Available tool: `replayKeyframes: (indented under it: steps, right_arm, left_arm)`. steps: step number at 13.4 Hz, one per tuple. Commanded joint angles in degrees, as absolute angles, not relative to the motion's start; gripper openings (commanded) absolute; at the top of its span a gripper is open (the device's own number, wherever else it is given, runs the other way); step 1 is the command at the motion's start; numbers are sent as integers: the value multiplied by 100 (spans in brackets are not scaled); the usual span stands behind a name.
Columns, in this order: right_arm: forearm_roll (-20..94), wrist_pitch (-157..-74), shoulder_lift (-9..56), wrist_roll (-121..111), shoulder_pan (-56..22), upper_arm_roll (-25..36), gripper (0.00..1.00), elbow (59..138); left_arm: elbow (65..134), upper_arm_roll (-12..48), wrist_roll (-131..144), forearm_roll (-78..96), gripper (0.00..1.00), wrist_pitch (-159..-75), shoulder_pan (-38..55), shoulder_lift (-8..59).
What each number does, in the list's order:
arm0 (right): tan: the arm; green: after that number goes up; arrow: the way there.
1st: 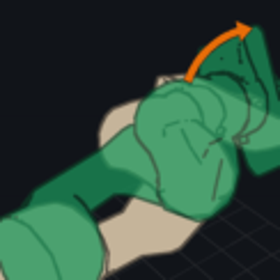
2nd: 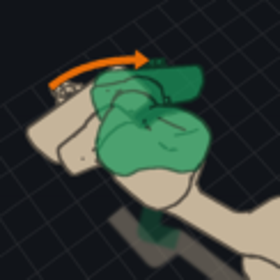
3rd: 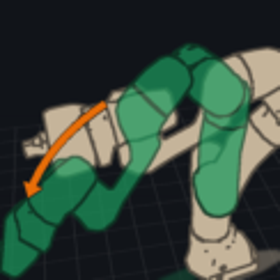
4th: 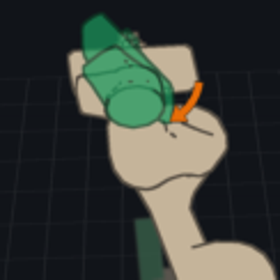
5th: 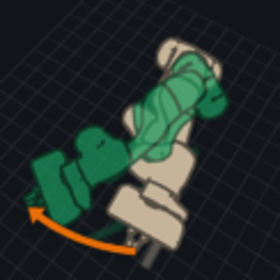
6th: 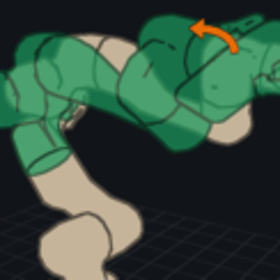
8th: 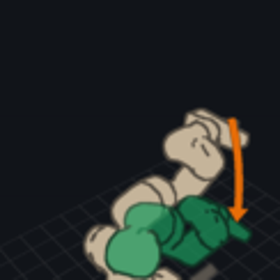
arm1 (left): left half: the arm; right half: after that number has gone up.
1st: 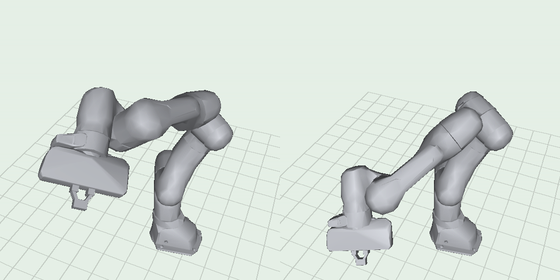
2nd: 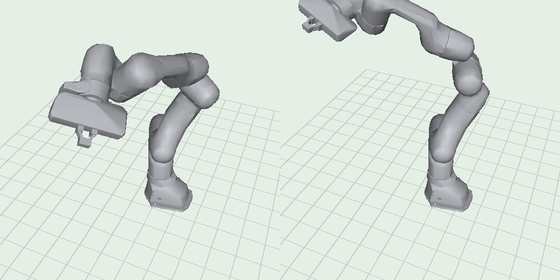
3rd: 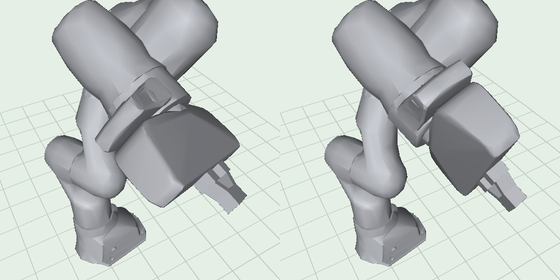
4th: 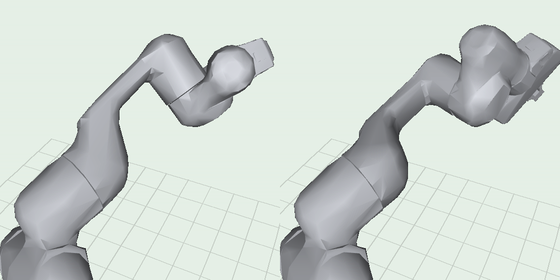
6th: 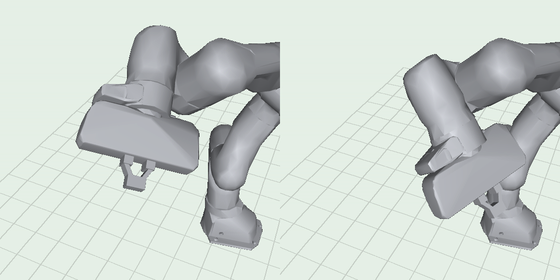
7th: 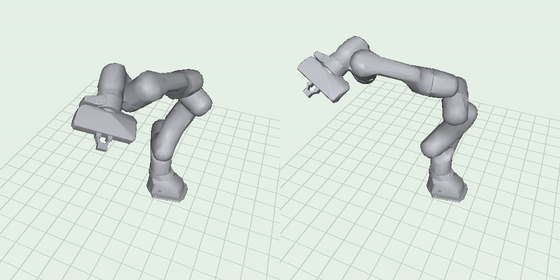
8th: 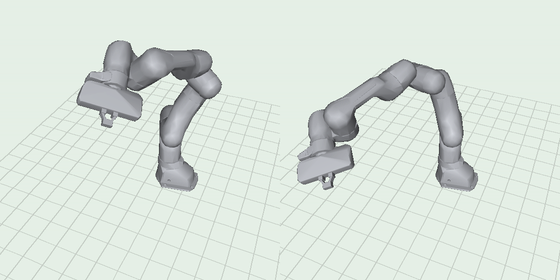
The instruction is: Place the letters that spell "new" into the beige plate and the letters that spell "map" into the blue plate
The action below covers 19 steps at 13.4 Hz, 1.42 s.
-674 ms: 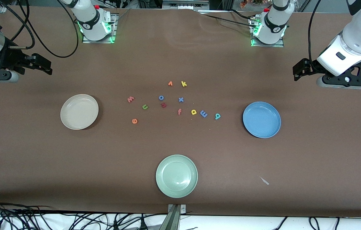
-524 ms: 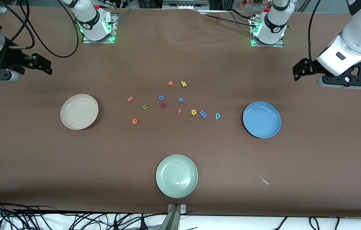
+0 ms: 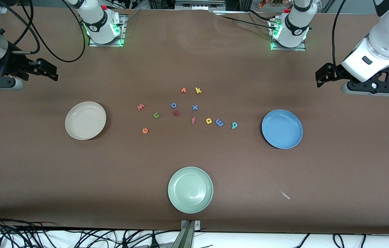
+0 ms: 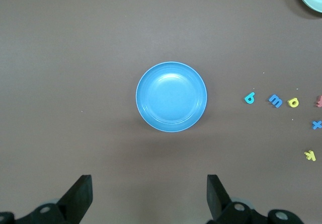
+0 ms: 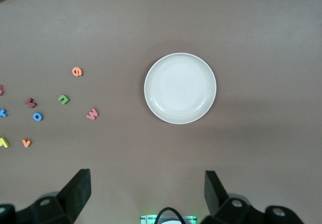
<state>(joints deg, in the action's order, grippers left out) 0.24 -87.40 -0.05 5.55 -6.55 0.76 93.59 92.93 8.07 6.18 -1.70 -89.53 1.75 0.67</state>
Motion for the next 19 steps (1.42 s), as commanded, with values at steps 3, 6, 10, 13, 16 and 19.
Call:
replayKeyframes:
  steps: [3, 6, 10, 13, 16, 19]
  right_arm:
    - [-44, -8728, -61, 545, -633, 35, 100, 9360]
    - [-44, -8728, -88, 563, -633, 70, 100, 9396]
    - [-44, -8728, -97, 563, -633, 70, 100, 9404]
    - [-44, -8728, -97, 563, -633, 70, 100, 9404]
    - [-44, -8728, -105, 563, -633, 70, 100, 9404]
    - [-44, -8728, -105, 563, -633, 70, 100, 9404]
  left_arm:
    - [9193, 817, 492, -290, 100, -8930, 158, 105]
    - [9193, 817, 492, -290, 100, -8930, 158, 105]
    - [9193, 817, 492, -290, 100, -8930, 158, 105]
    - [9193, 817, 492, -290, 100, -8921, 158, 105]
    - [9193, 817, 492, -290, 100, -8930, 158, 105]
    - [9193, 817, 492, -290, 100, -8930, 158, 105]
